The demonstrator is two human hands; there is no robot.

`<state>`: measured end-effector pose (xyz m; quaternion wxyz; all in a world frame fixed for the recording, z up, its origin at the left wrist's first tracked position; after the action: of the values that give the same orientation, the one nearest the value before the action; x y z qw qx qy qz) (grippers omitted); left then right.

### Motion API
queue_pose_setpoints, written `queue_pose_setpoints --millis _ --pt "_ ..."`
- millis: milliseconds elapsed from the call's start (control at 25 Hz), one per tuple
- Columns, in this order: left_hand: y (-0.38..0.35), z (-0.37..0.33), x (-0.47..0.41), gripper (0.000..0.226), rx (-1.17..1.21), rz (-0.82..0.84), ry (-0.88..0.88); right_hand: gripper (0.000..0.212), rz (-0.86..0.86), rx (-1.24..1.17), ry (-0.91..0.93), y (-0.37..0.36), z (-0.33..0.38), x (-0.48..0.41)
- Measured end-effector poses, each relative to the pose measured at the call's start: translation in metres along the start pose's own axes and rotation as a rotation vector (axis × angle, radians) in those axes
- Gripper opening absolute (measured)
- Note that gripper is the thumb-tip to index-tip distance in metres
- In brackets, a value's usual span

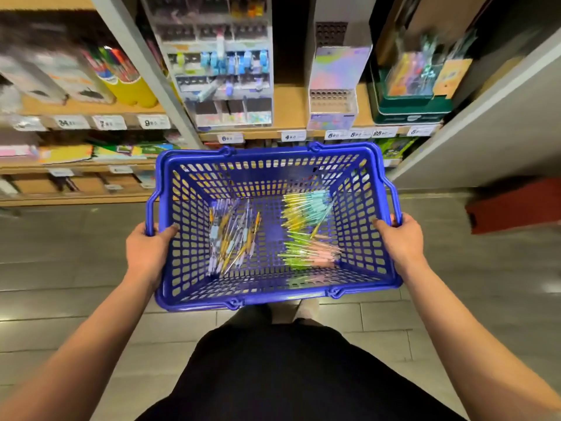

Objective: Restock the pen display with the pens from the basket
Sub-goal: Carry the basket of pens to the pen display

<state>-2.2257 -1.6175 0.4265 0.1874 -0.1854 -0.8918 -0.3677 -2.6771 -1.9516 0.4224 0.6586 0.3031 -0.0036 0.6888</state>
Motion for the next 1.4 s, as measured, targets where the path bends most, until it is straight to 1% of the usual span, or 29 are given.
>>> queue_pose_setpoints --millis 160,280,560,720,920,1080,1160,1280,1400 --pt "-0.018 0.006 -0.045 0.019 -0.046 0.038 0.001 0.019 -0.031 0.016 -0.011 -0.028 -0.018 -0.013" --pt "-0.033 0.017 -0.076 0.018 -0.078 0.032 0.004 0.021 -0.052 0.023 -0.023 -0.053 -0.039 -0.028" --pt "-0.083 0.060 -0.142 0.022 -0.016 0.030 0.057 0.018 -0.035 0.089 -0.056 -0.117 -0.092 -0.086" --pt "-0.127 0.101 -0.184 0.022 -0.065 0.015 0.058 0.020 -0.037 0.114 -0.092 -0.151 -0.154 -0.131" --pt "-0.202 0.163 -0.245 0.025 -0.289 -0.058 0.045 0.020 0.037 0.123 -0.104 -0.203 -0.250 -0.198" --pt "-0.265 0.207 -0.288 0.017 -0.223 -0.028 0.057 0.019 0.008 0.087 -0.134 -0.228 -0.310 -0.248" --pt "-0.295 0.230 -0.306 0.014 -0.216 -0.008 0.057 0.021 -0.018 0.121 -0.116 -0.241 -0.335 -0.271" --pt "-0.331 0.258 -0.332 0.016 -0.232 -0.019 0.072 0.028 -0.072 0.173 -0.102 -0.258 -0.366 -0.305" --pt "-0.358 0.272 -0.355 0.020 -0.250 -0.041 0.063 0.028 -0.058 0.161 -0.097 -0.277 -0.388 -0.332"
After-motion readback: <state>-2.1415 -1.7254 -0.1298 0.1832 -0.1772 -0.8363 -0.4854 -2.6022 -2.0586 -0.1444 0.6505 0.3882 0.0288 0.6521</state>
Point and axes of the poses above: each hand's wrist, its own x-axis away from the middle knuckle, its own y-axis out of the back of the hand, z = x × y, the point moved 9 cm from there along -x, towards the middle knuckle, and after that the axes turned 13 degrees about -x, right-handed, at the moved point
